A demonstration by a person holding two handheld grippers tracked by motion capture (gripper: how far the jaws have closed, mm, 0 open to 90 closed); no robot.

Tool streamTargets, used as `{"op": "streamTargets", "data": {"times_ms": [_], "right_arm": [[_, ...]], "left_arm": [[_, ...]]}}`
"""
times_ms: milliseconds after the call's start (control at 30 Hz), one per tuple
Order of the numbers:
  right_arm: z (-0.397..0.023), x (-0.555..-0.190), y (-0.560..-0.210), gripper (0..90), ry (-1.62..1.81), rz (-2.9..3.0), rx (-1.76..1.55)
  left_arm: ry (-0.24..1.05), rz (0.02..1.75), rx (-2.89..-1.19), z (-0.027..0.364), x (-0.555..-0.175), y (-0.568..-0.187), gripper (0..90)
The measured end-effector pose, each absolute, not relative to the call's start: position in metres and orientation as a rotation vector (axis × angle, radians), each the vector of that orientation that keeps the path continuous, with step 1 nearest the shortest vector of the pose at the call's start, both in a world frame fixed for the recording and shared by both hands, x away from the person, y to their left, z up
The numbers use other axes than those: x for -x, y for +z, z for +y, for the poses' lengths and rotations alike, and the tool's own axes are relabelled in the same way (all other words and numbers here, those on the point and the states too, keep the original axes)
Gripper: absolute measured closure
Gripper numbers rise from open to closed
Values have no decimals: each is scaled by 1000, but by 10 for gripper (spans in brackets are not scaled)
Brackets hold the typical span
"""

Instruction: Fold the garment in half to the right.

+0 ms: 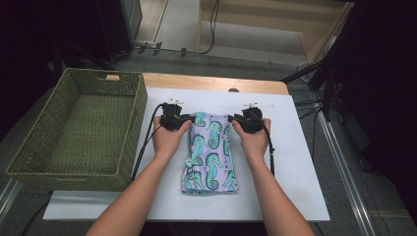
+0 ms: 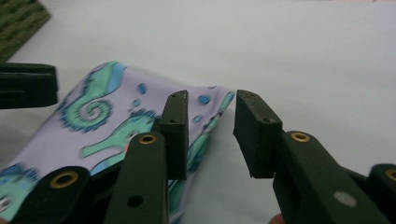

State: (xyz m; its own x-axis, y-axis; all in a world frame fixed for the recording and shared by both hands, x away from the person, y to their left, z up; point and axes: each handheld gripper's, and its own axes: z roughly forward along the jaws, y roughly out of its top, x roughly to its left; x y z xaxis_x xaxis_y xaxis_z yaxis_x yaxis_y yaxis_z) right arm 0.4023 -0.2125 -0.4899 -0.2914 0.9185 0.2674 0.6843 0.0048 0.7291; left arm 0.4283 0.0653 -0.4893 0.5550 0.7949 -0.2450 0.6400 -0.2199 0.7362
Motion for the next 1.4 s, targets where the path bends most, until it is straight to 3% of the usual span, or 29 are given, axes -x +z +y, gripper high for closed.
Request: {"op": "streamTargets", "data": {"times_ms": [133,333,533,600,800,900,1133,1400], "right_arm": [[-212,-379,-484,632,1231,2005,-1649],[-201,-349,-486,637,1249,2077,-1597],[-200,-339,-497,839,1266,2069,-1623],[-204,-336,-498,852,1288,2043,-1638],[-206,-339,-516,850,1221,2082,-1658],[-207,-339,-516,835,1235,2075,-1665],[-208,-319,-497,664,1209,2017,-1577],[-203,-285,-502,679,1250,2076,-1536]], "left_arm": [[226,1106,-1969,65,-409,-486,671],[194,1016,-2007,61,-378,-483,789],[208,942,-2109,53,-353,-489,795],[213,952,-2123,54,-351,-494,799],[191,959,-2119,57,-352,-502,798],[192,949,-2110,57,-348,-498,730],[196,886,-2058,66,-322,-484,715],[198,864,-2055,76,-291,-489,730]]}}
